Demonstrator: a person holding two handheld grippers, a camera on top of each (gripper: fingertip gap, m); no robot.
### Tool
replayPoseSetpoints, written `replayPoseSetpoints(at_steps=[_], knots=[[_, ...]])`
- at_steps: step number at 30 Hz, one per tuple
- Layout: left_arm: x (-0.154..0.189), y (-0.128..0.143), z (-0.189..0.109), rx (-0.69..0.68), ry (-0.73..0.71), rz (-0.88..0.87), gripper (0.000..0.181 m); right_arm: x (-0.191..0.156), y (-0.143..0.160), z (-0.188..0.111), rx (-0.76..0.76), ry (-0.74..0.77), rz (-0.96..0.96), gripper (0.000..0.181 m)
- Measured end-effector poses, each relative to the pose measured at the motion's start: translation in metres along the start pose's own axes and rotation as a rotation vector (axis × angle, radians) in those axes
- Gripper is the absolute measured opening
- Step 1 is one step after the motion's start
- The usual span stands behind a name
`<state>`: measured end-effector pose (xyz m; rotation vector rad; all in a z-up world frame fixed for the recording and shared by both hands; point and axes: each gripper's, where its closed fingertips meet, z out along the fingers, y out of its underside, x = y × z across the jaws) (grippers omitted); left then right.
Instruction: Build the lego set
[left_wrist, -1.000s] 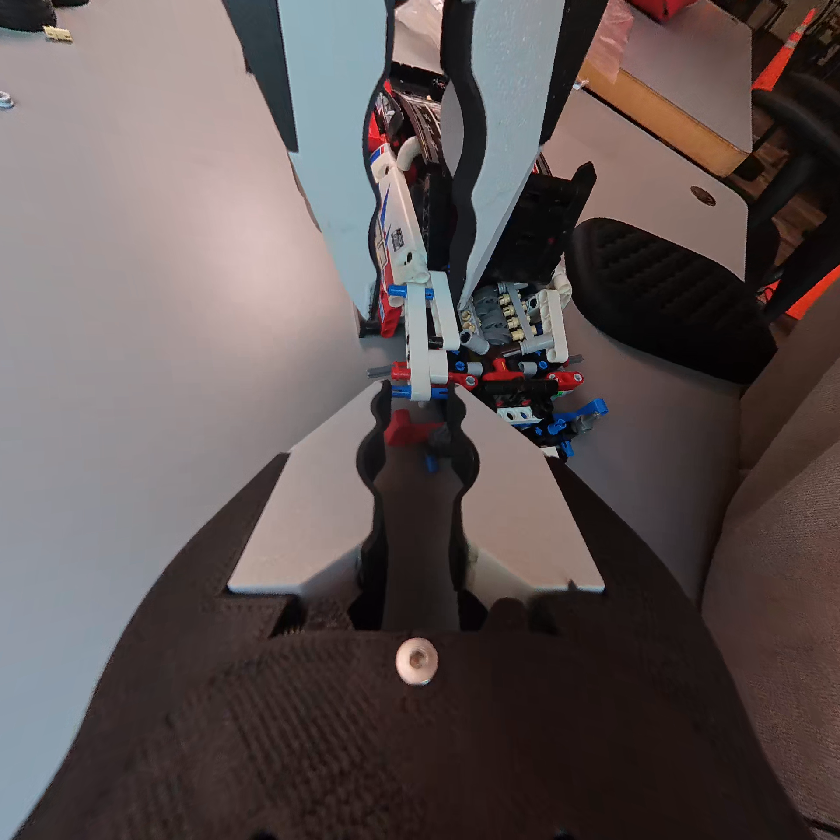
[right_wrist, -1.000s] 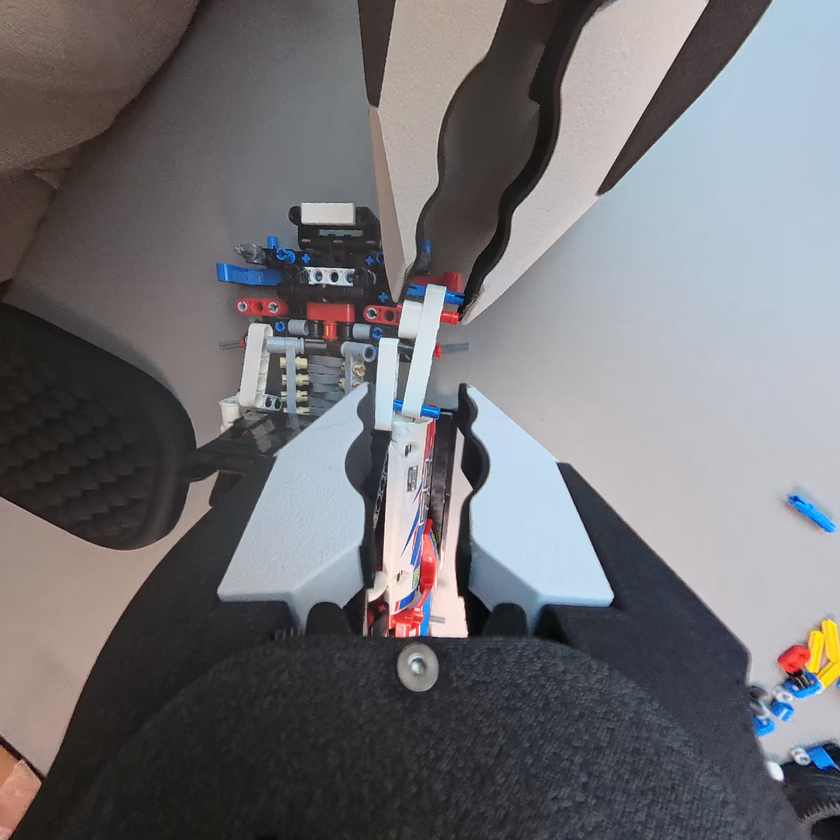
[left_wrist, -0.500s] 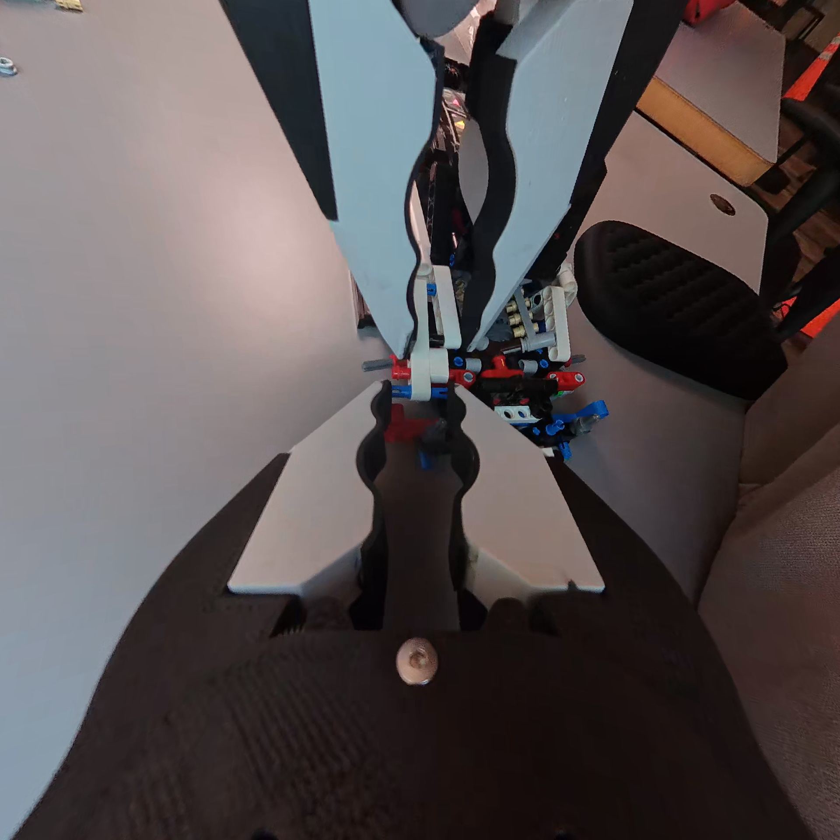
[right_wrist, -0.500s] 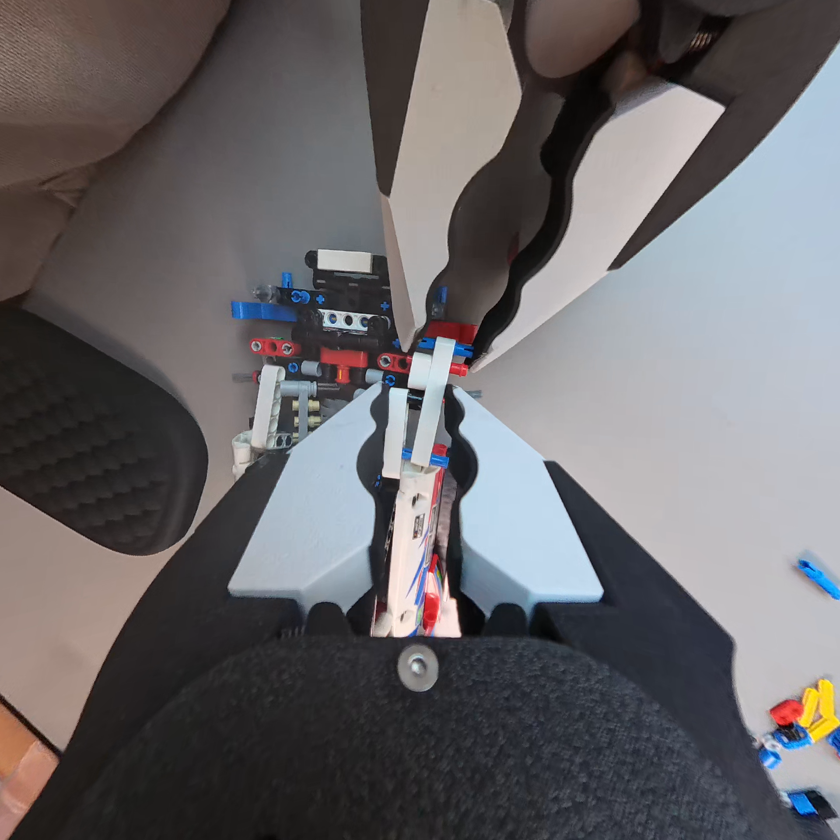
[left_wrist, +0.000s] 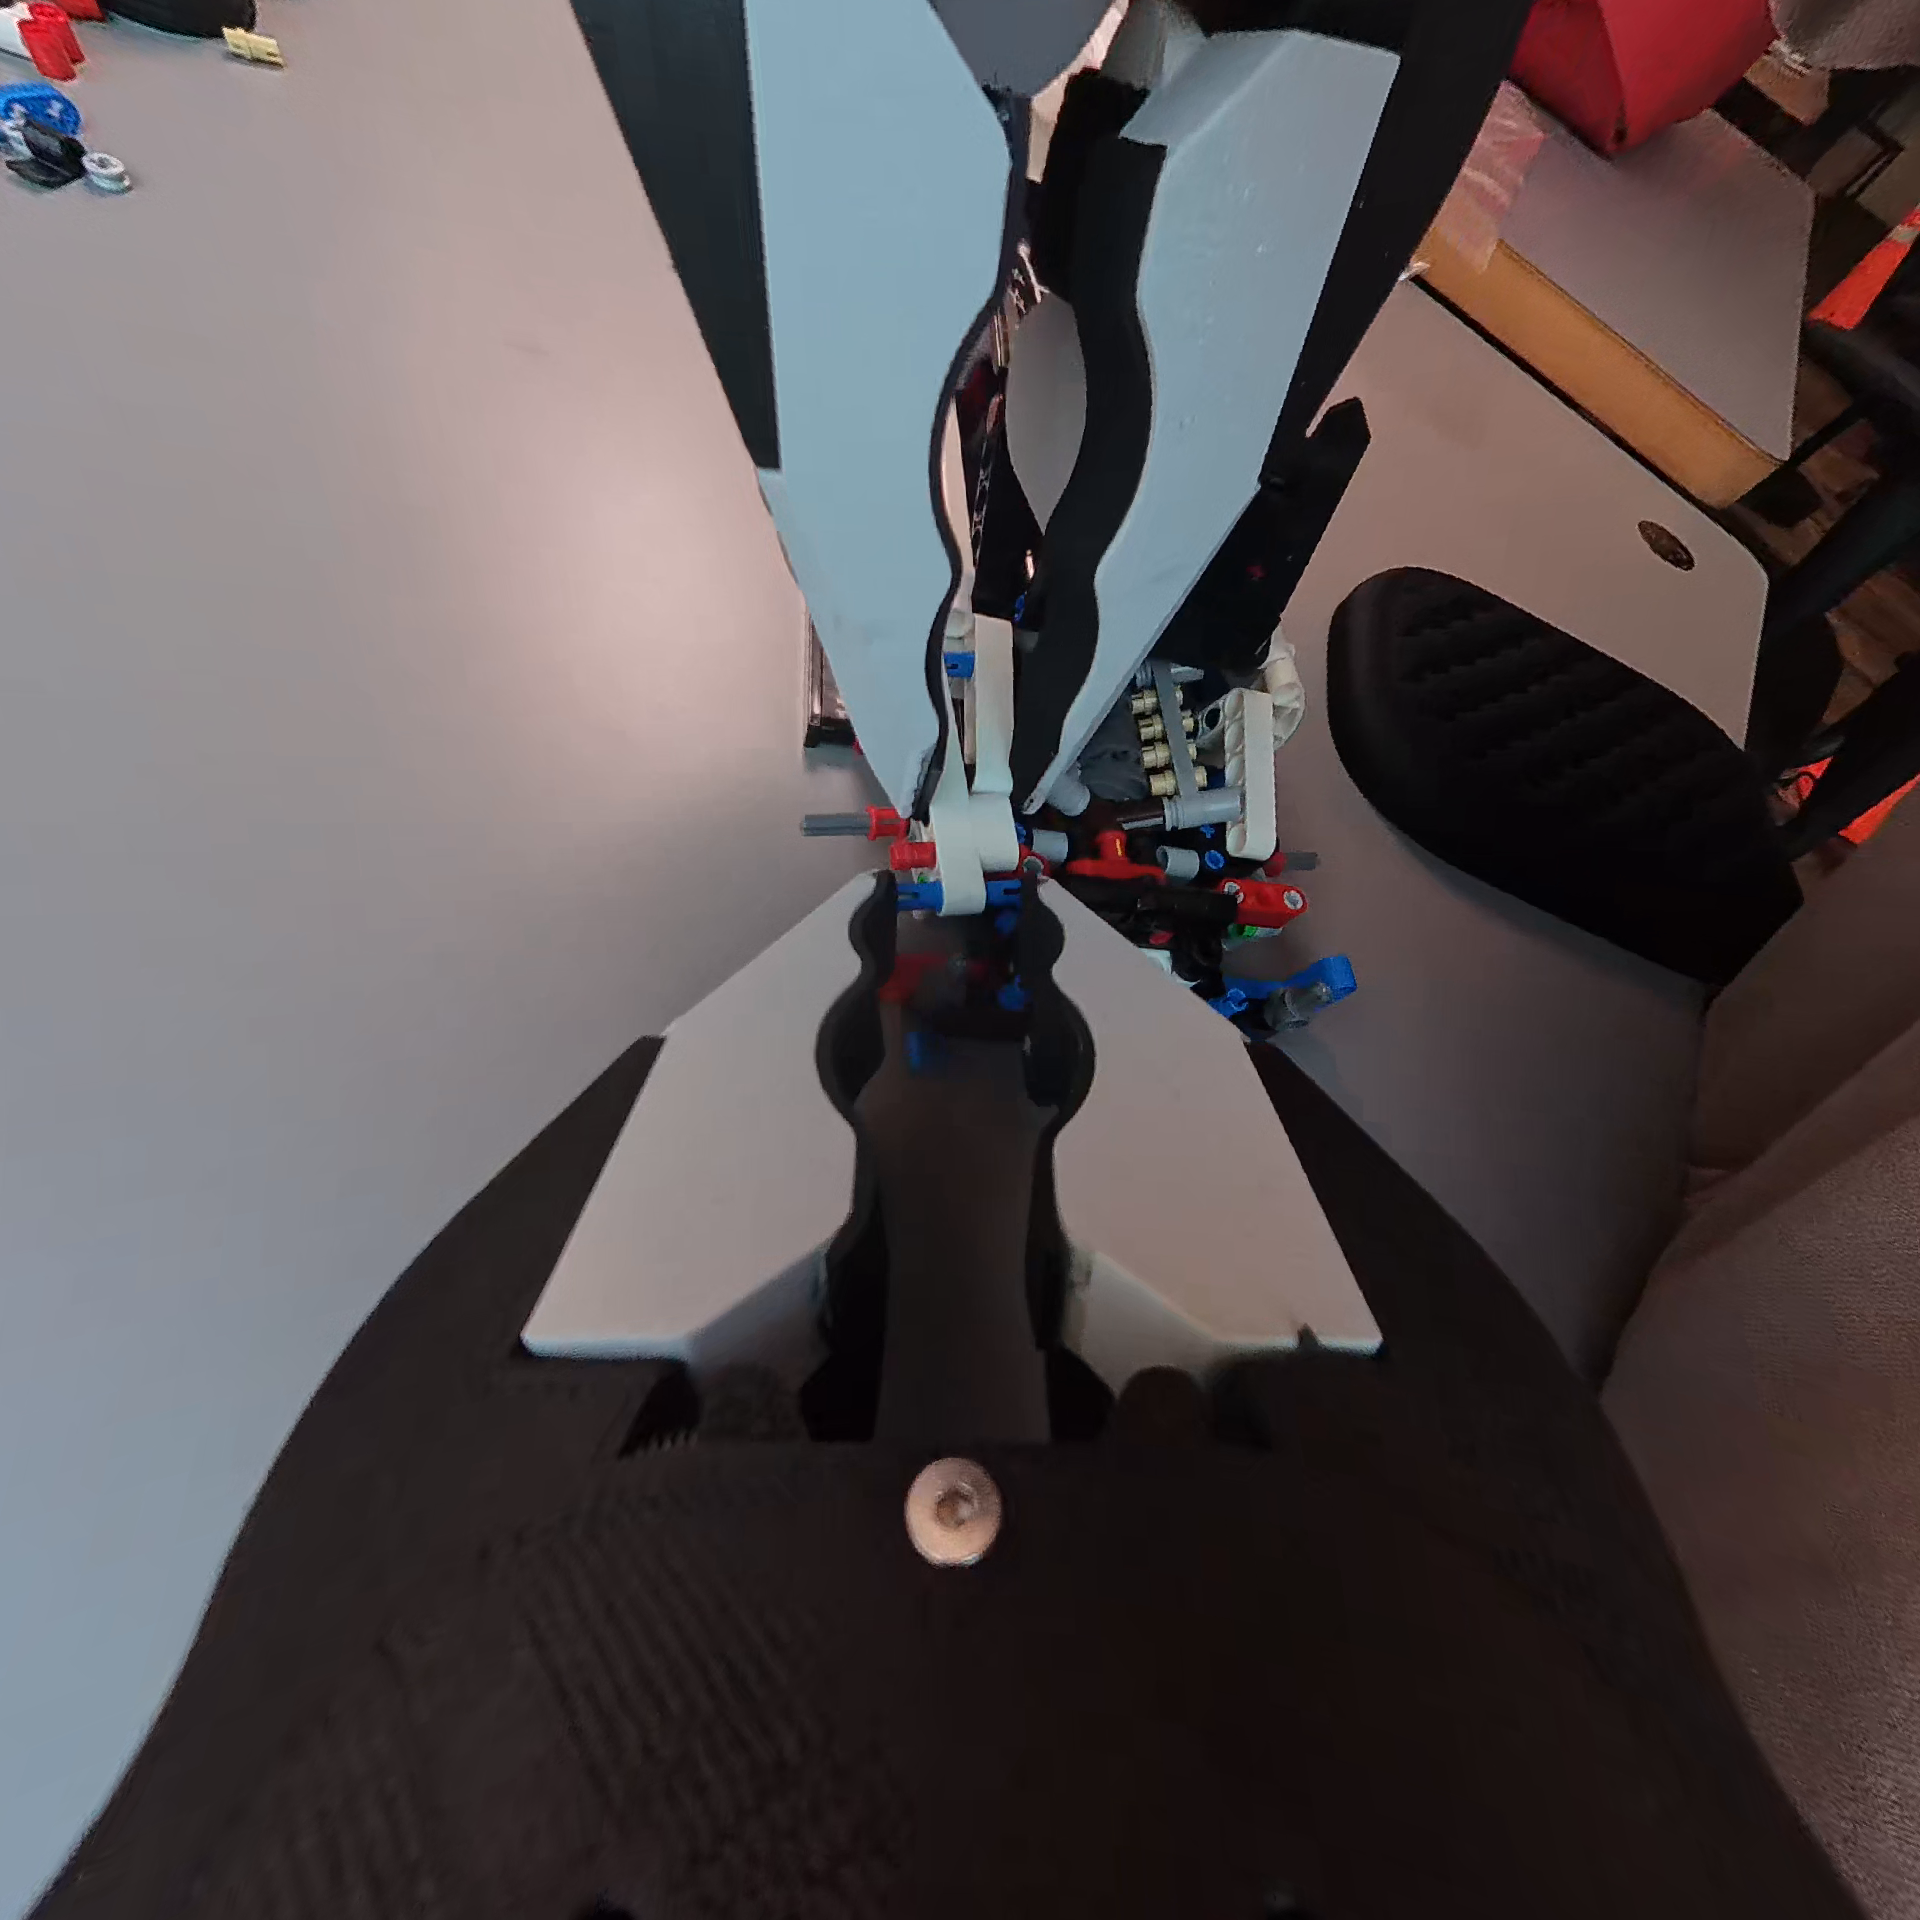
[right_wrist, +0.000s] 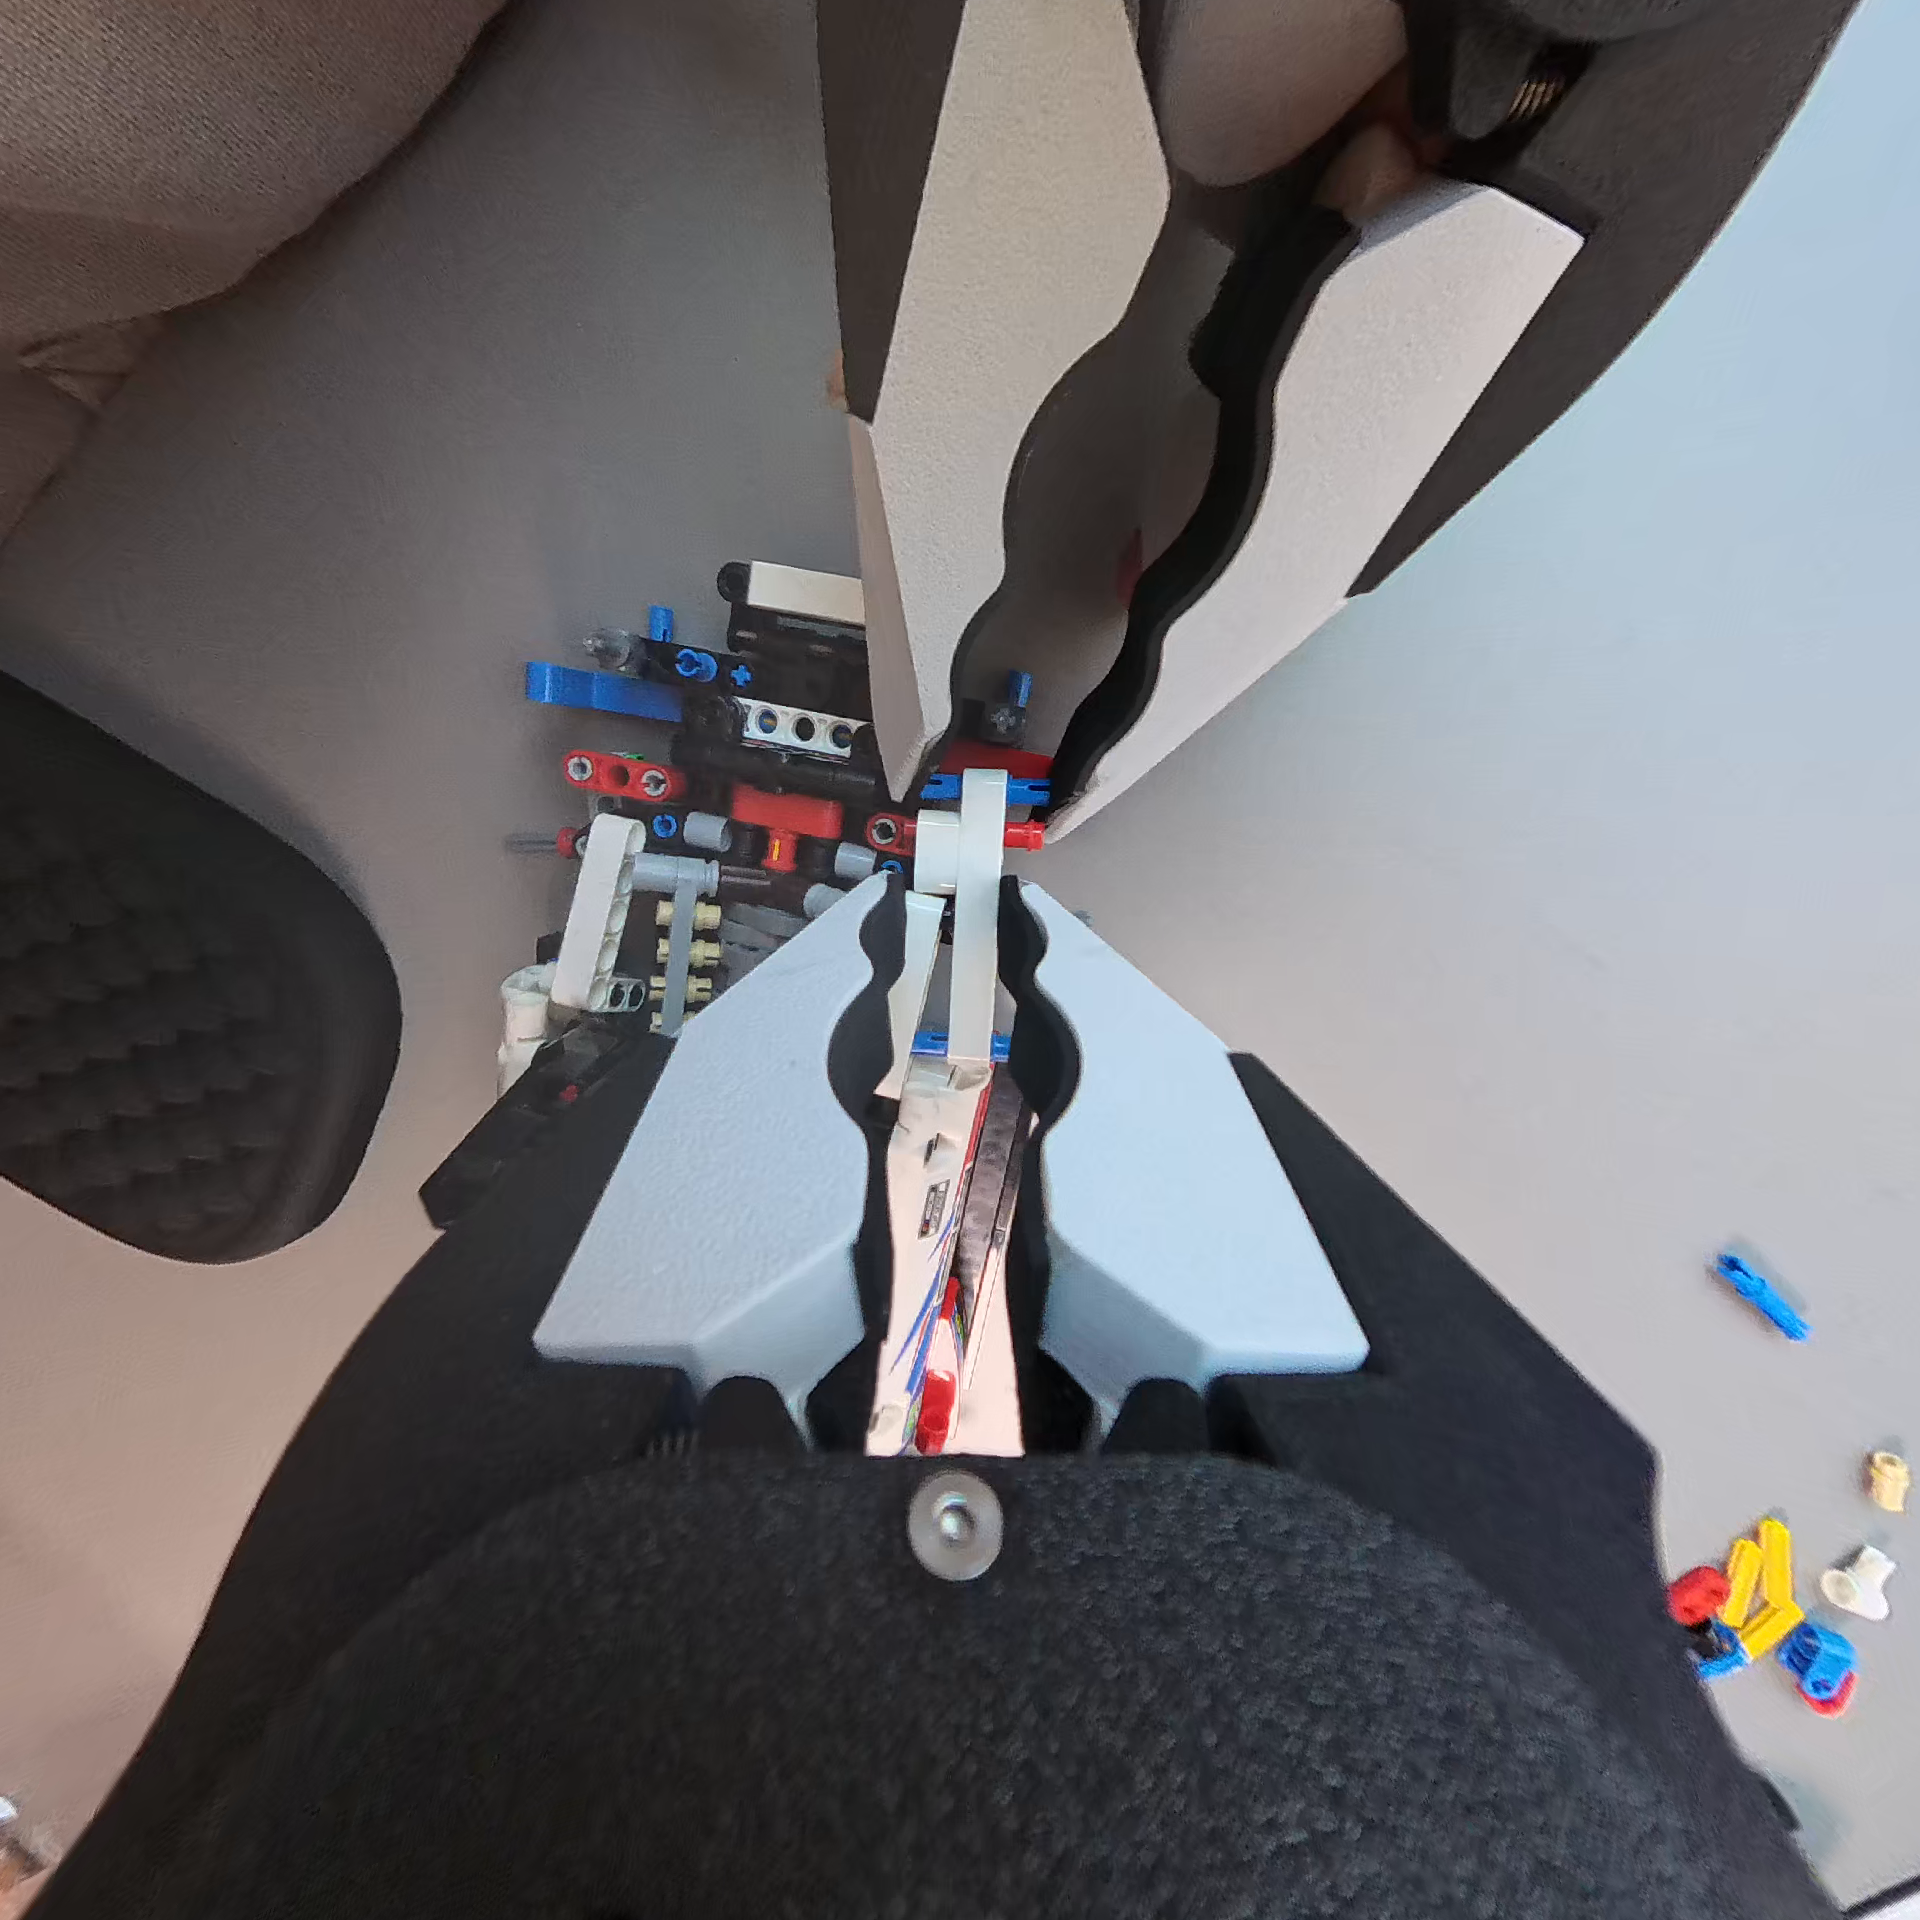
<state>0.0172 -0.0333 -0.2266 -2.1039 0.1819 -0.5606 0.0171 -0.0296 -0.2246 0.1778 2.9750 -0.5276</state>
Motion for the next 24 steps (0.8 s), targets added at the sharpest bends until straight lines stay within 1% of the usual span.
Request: replayPoseSetpoints(at_steps=[3,4,6,9,12,16,20,24], knots=[[-0.002,-0.001,-0.001,0.006,0.023,-0.013,0.022,0.002,0.0,-0.001,0.021,-0.001,0.053,0.017],[-0.002,-0.002,-0.001,0.006,0.032,-0.005,0.022,0.004,0.001,-0.003,0.023,0.012,0.055,0.02],[-0.003,-0.001,-0.002,-0.006,0.053,0.003,0.022,0.009,0.004,-0.012,0.019,0.023,0.079,0.028],[-0.001,-0.001,-0.003,-0.014,0.116,-0.008,0.022,0.014,0.015,-0.025,-0.008,0.008,0.133,0.028],[-0.002,0.0,-0.003,-0.034,0.156,0.001,0.022,0.007,0.024,-0.02,-0.062,-0.063,0.155,0.036],[-0.004,-0.001,-0.002,-0.048,0.201,-0.007,0.021,-0.002,0.028,-0.01,-0.136,-0.141,0.159,0.037],[-0.004,-0.002,-0.002,-0.058,0.233,-0.014,0.021,-0.001,0.032,-0.008,-0.2,-0.145,0.15,0.032],[-0.004,-0.002,-0.001,-0.066,0.249,-0.016,0.021,0.0,0.034,-0.008,-0.214,-0.113,0.146,0.031]])
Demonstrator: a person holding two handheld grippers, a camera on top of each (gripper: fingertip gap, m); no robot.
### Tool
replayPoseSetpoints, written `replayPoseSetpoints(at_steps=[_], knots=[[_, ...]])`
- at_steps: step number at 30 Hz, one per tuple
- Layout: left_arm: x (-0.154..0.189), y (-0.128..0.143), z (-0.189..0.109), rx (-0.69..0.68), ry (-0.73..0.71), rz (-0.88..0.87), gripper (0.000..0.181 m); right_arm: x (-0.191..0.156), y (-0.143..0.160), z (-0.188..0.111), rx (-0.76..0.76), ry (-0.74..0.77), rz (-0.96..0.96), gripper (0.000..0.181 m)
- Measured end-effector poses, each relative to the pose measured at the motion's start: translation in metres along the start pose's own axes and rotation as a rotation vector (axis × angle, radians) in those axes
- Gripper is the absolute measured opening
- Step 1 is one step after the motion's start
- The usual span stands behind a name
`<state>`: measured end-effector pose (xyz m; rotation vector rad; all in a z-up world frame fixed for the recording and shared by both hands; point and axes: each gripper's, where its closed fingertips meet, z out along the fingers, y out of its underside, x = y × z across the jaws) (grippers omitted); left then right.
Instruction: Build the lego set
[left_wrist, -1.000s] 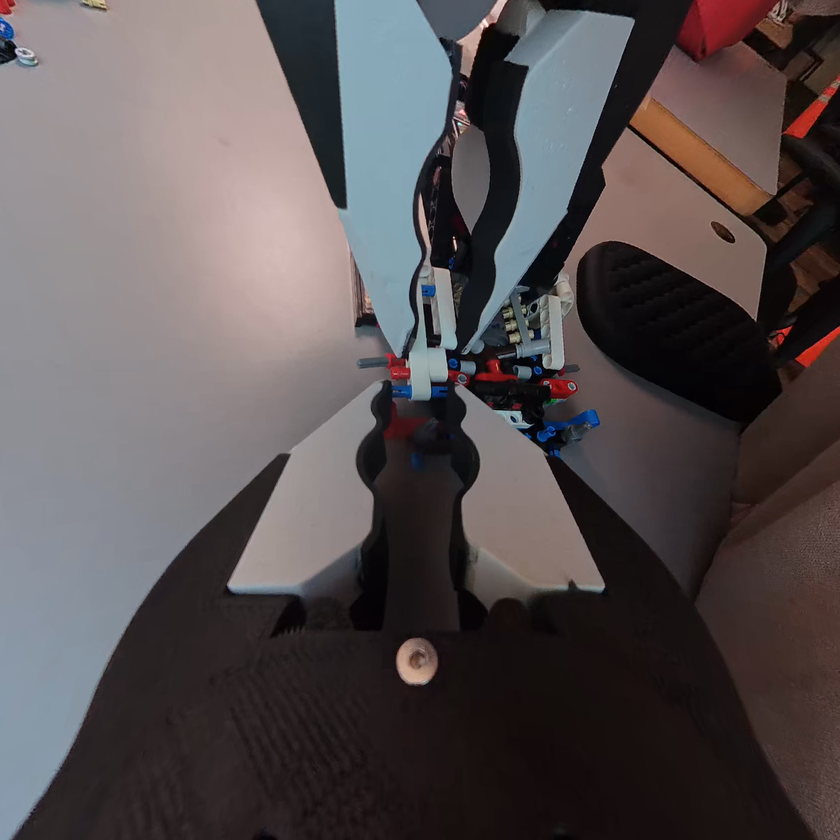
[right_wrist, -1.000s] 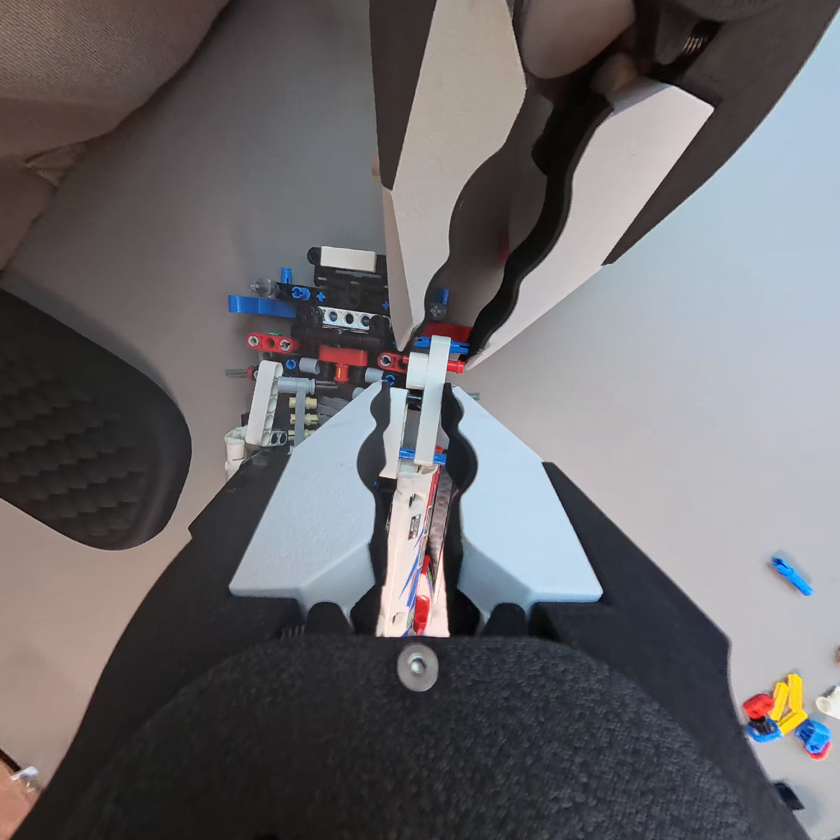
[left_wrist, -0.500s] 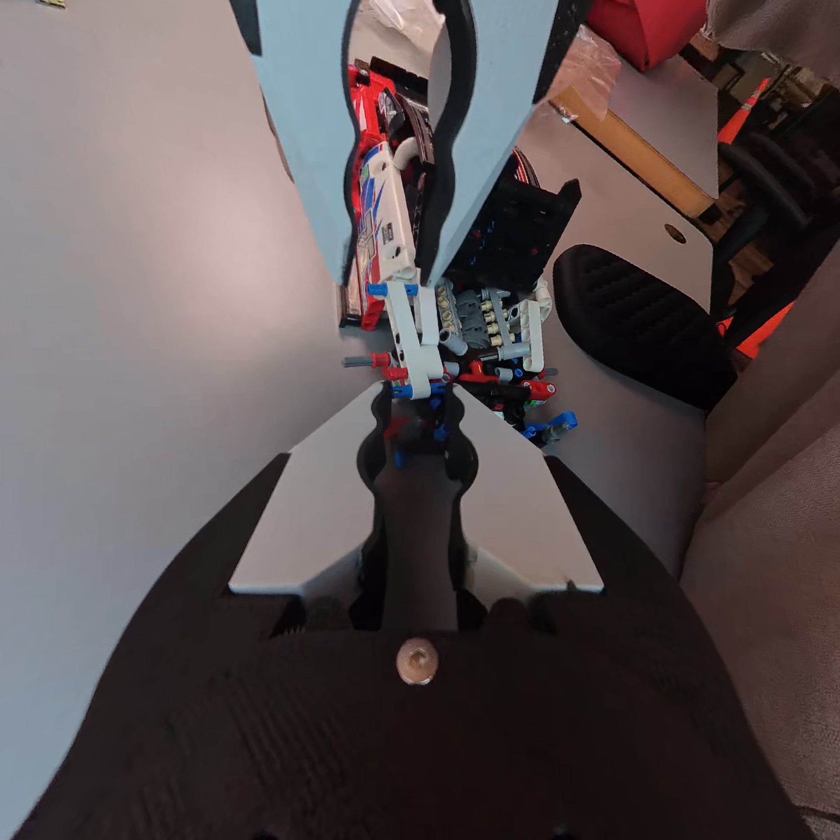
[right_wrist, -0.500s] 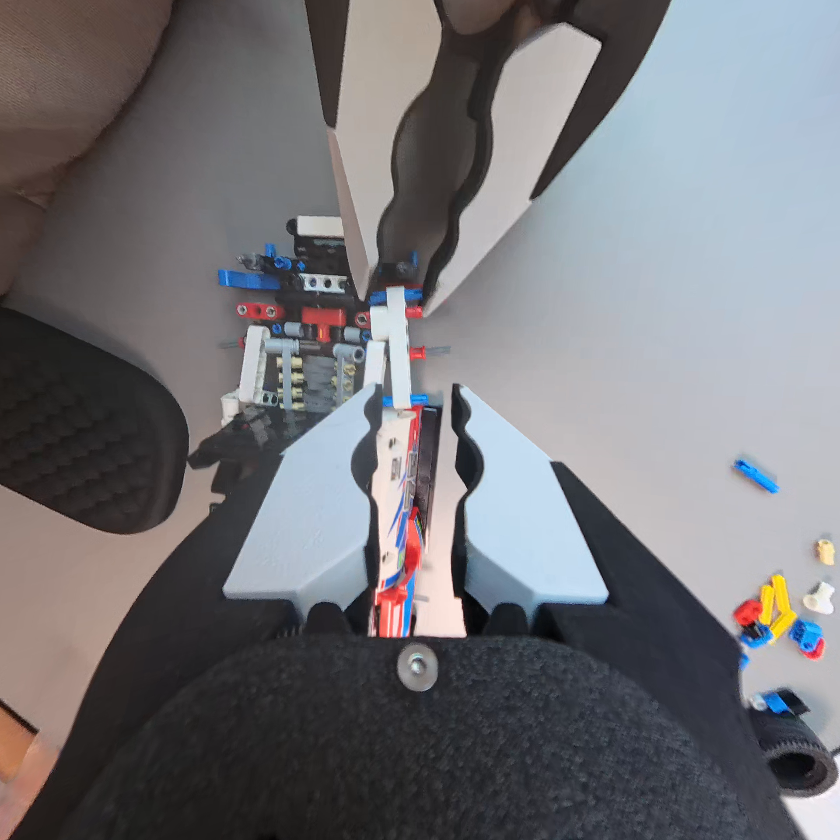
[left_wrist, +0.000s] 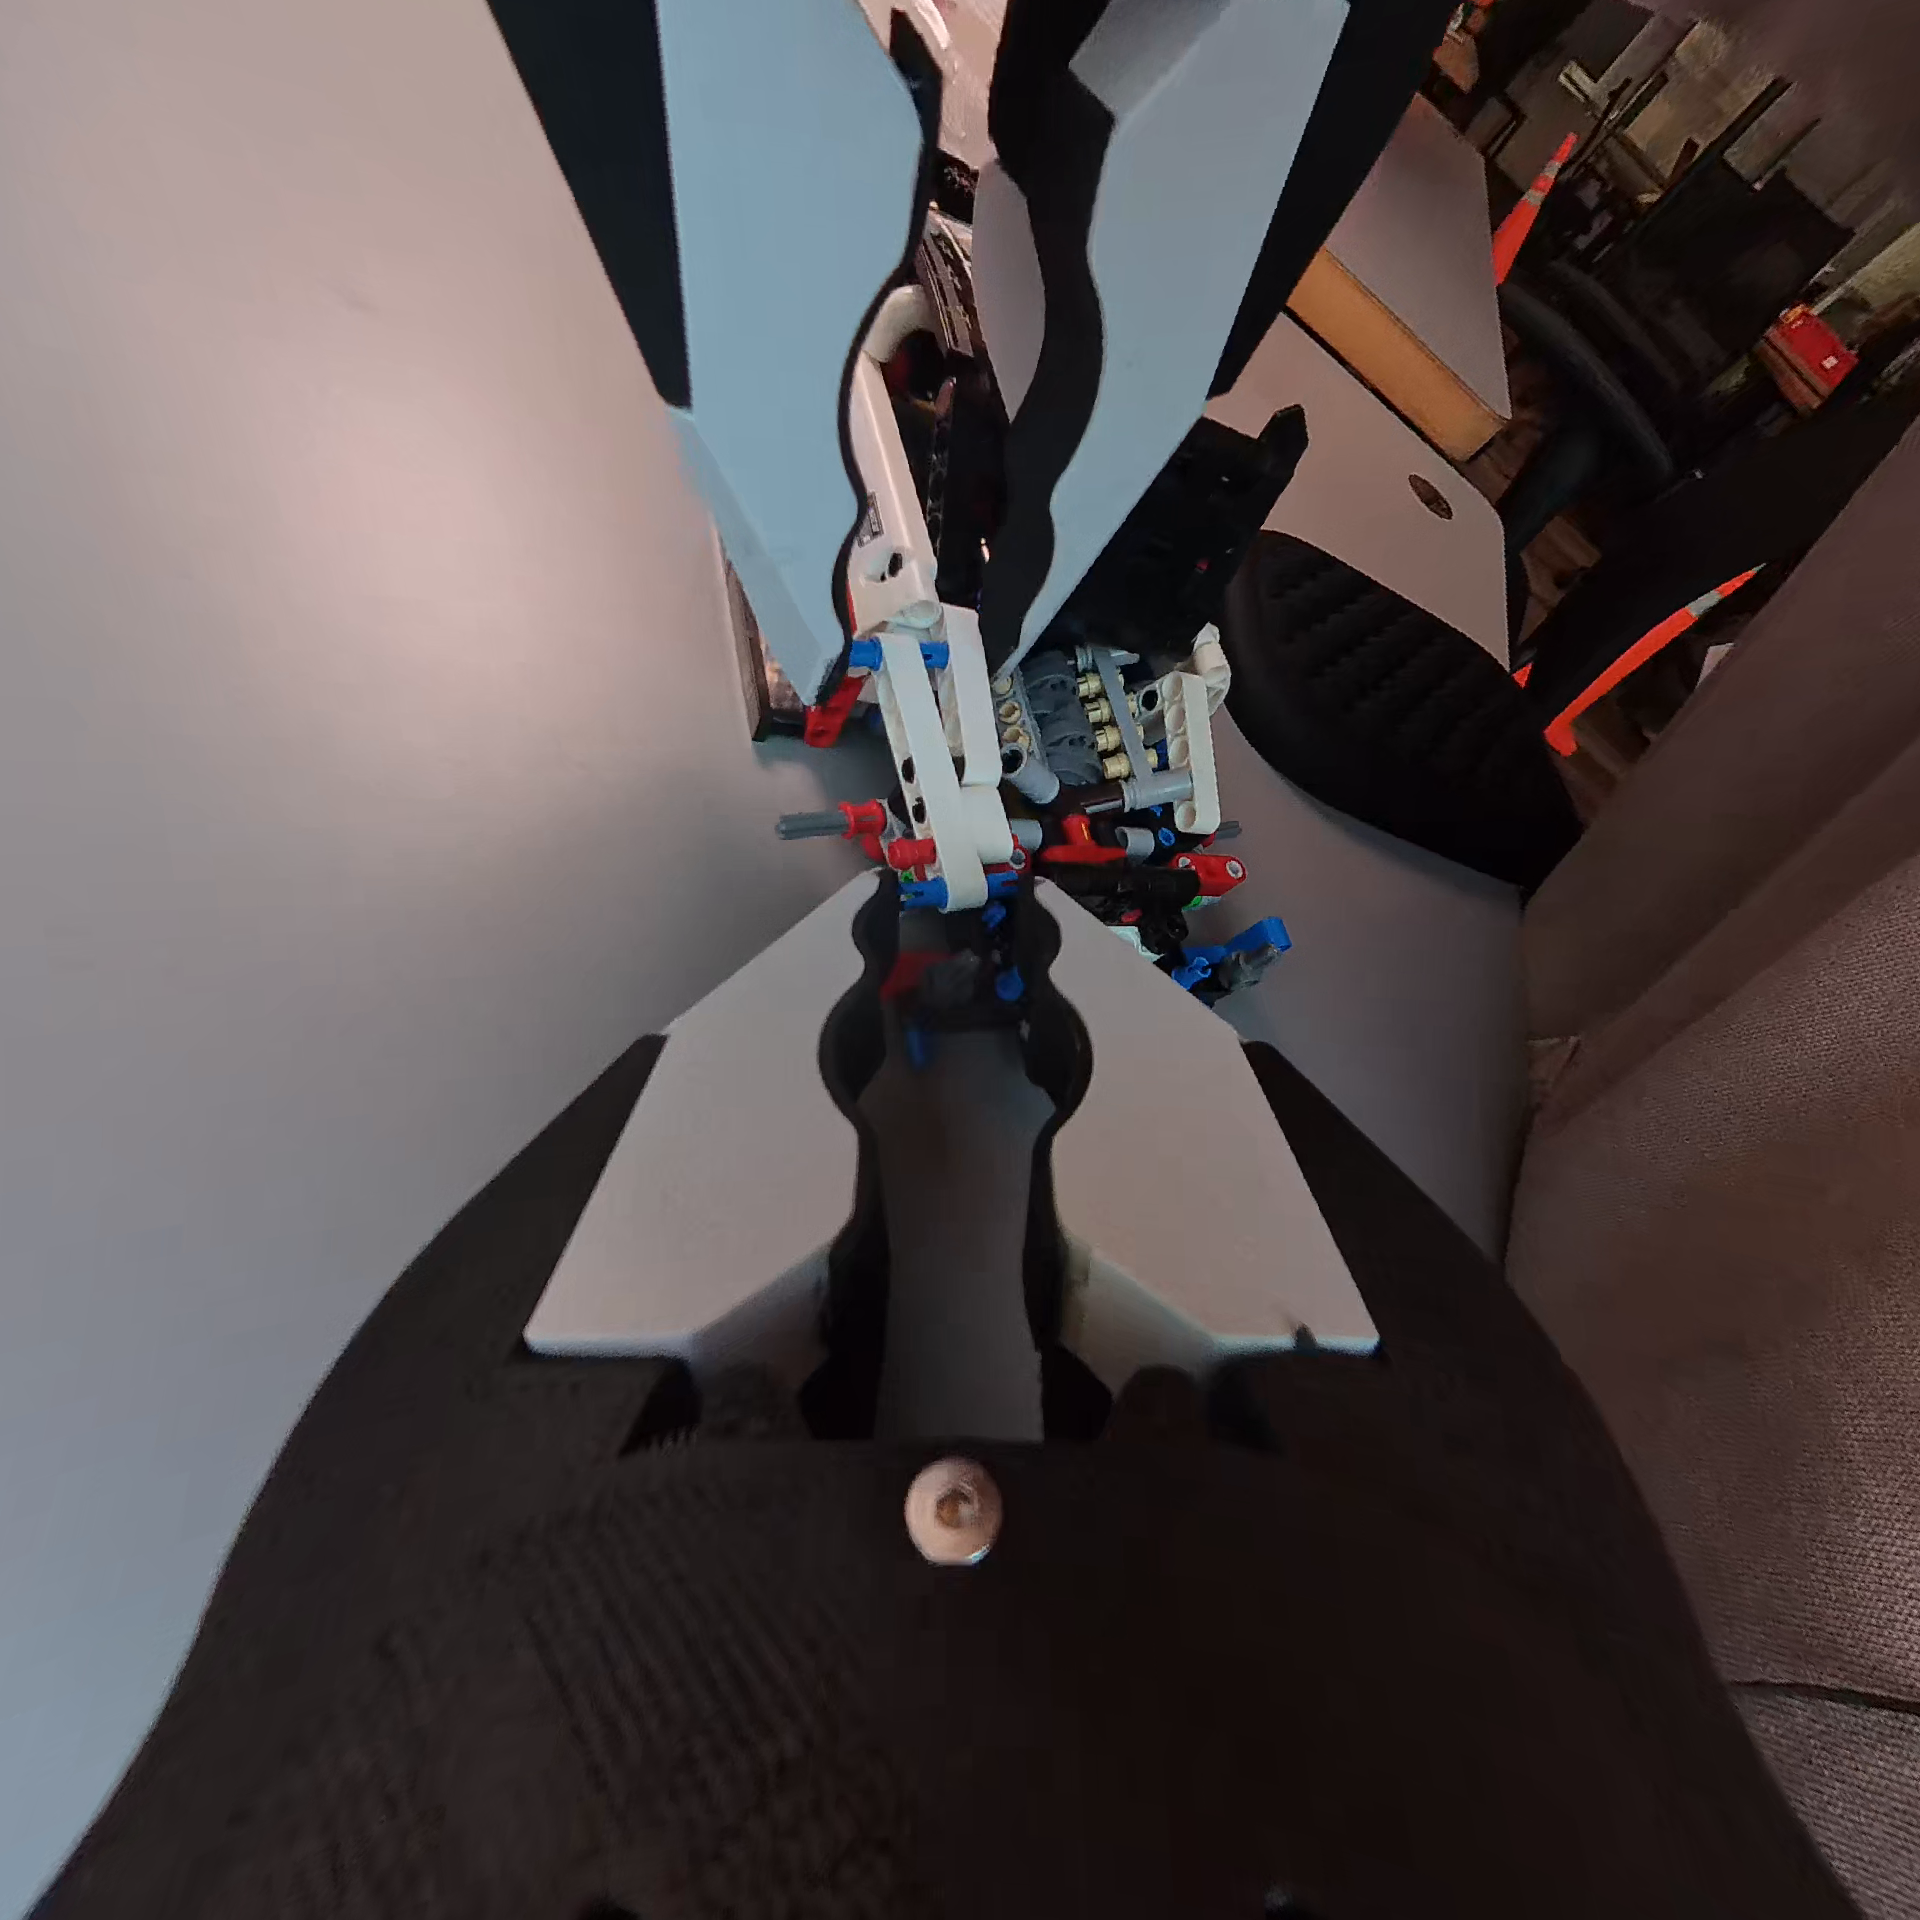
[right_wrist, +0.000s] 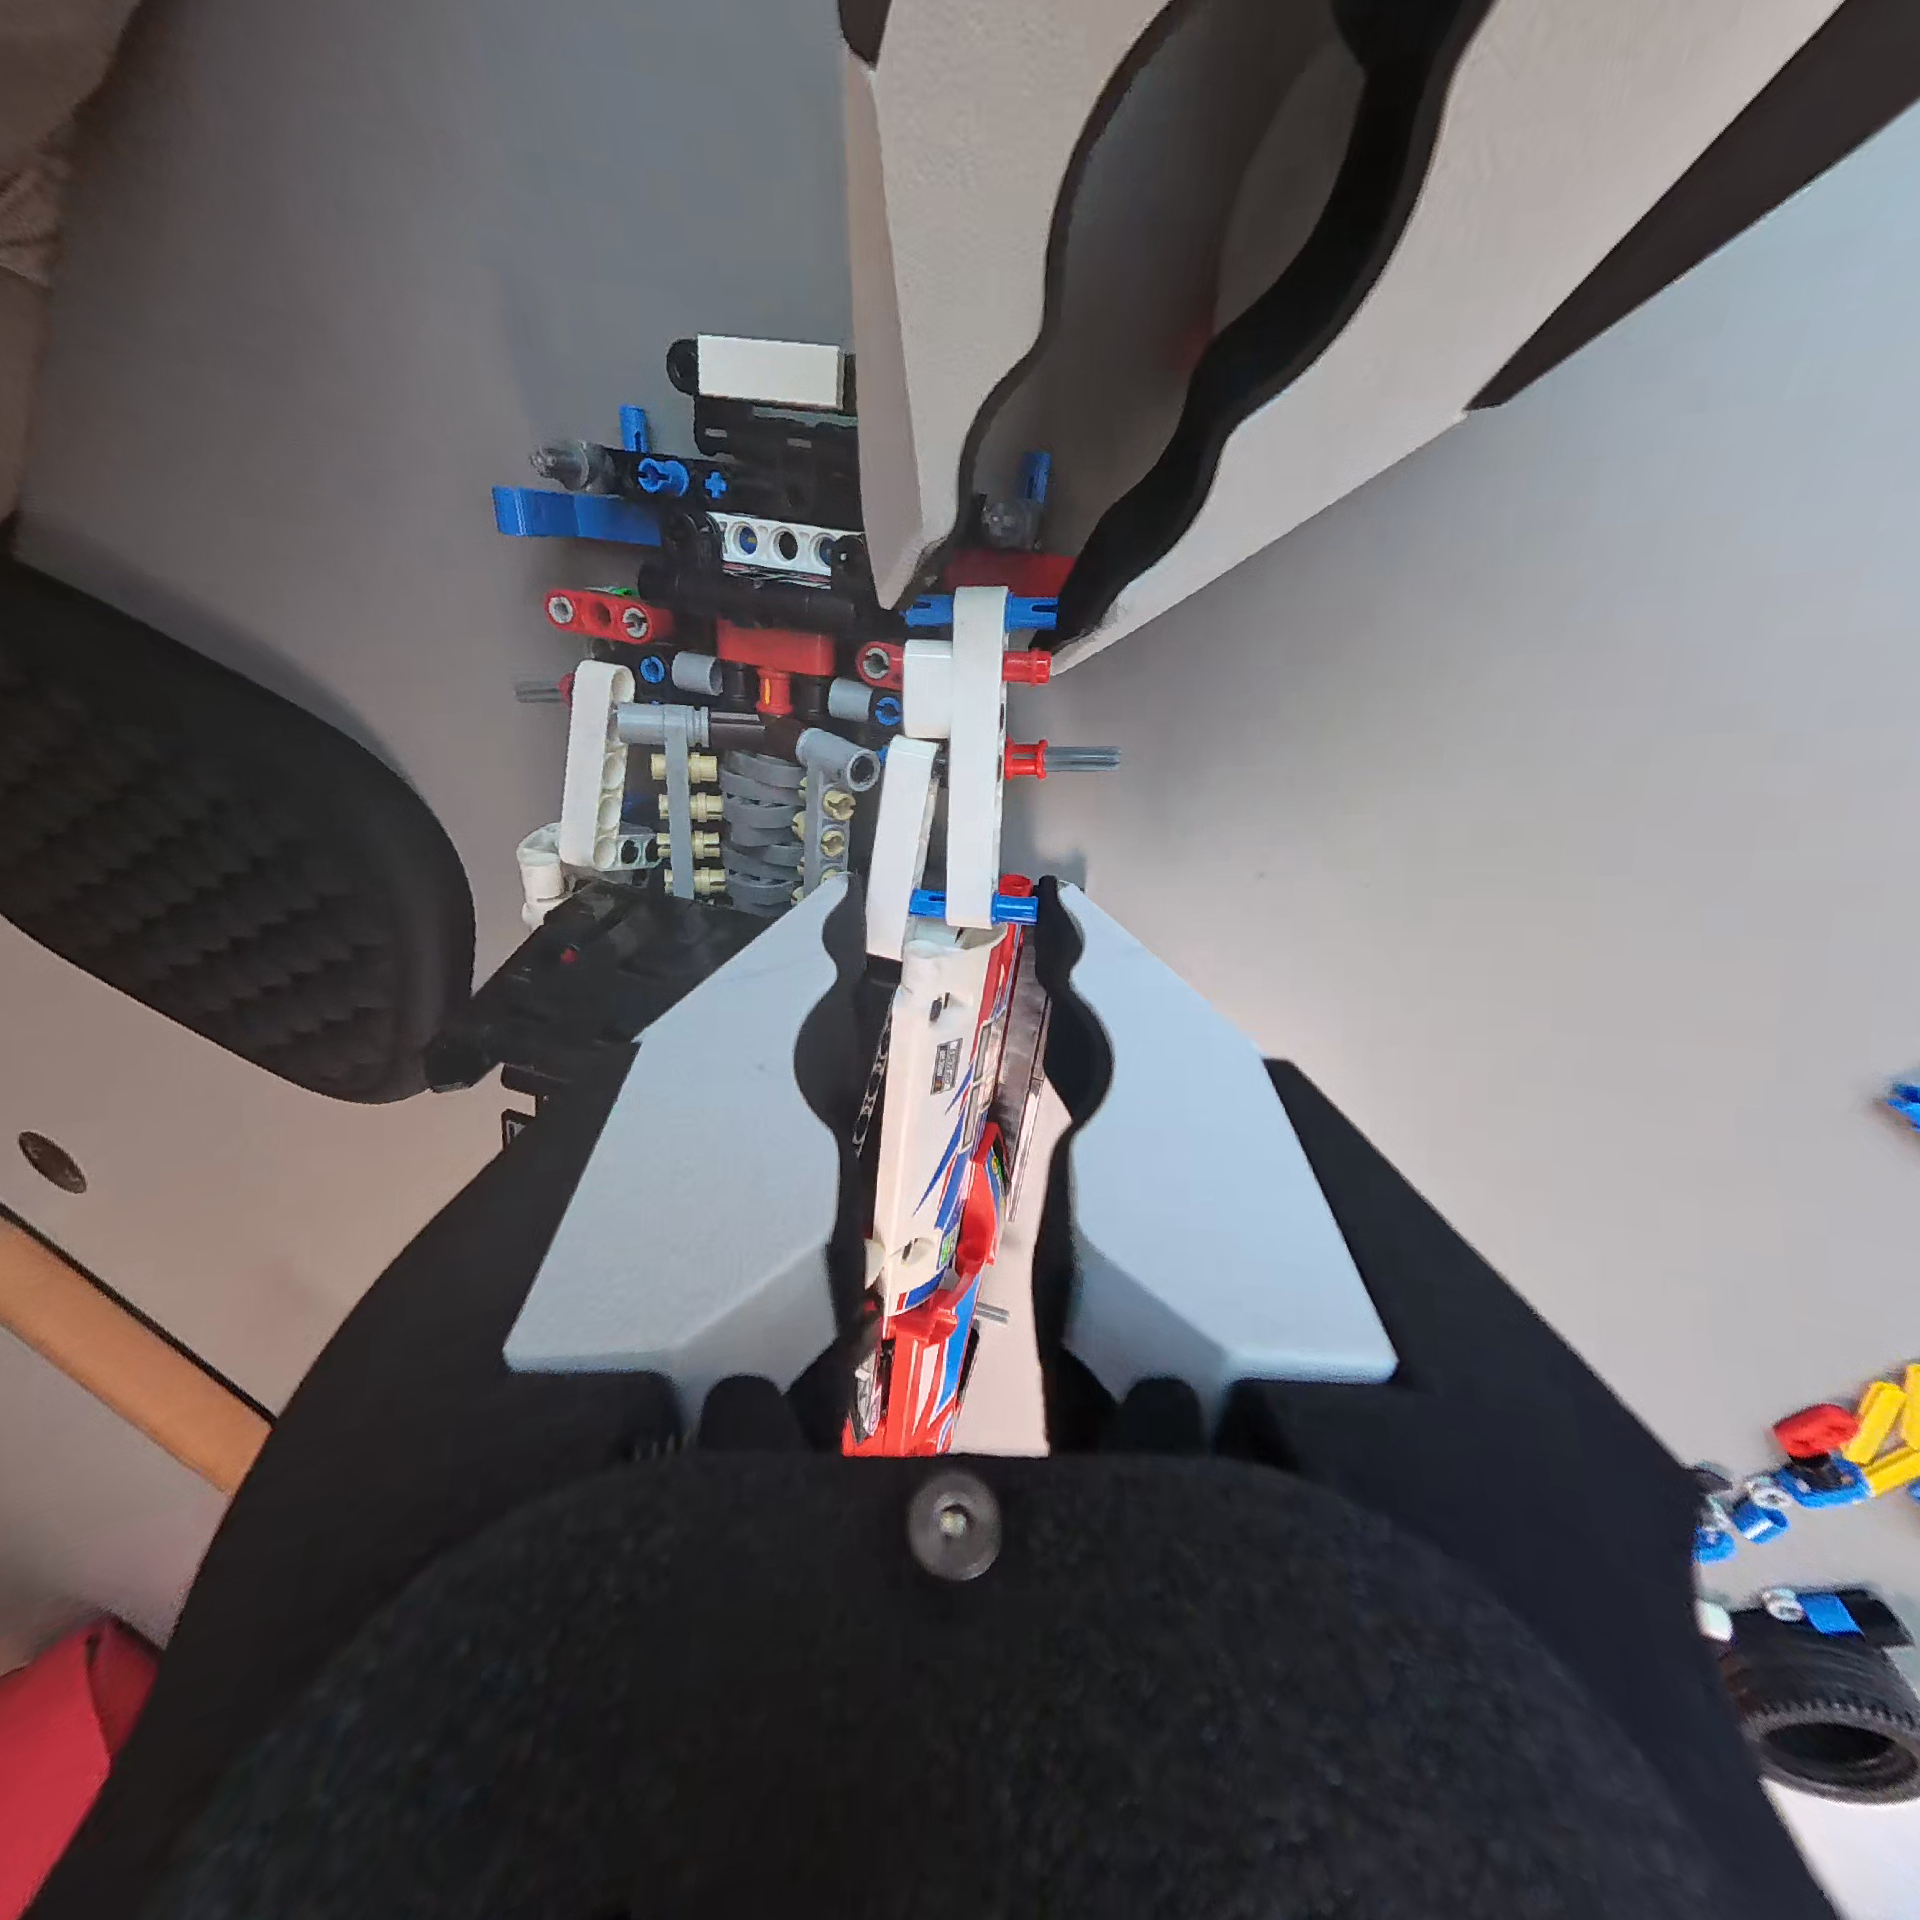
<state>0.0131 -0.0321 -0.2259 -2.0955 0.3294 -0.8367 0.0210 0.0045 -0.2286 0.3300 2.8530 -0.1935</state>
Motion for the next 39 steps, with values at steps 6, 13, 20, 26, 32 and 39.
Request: replayPoseSetpoints(at_steps=[6,13,20,26,32,39], knots=[[0.002,0.0,0.004,-0.031,0.025,0.01,0.02,-0.001,0.002,0.0,-0.002,0.034,-0.019,0.029],[0.002,-0.002,0.005,-0.019,0.042,-0.024,0.02,-0.001,0.004,-0.001,0.014,0.041,-0.001,0.029],[-0.006,-0.011,0.012,-0.007,-0.084,0.07,0.035,0.001,0.003,-0.001,0.069,0.034,0.068,0.03],[-0.005,-0.01,0.015,-0.054,-0.035,0.16,0.024,0.002,0.002,-0.002,0.127,0.051,0.065,0.03],[-0.001,-0.007,0.017,-0.123,0.149,0.153,0.022,0.001,0.002,-0.002,0.135,0.087,0.006,0.032],[0.002,-0.007,0.018,-0.202,0.337,0.145,0.02,-0.002,0.003,-0.002,0.135,0.095,-0.035,0.031]])
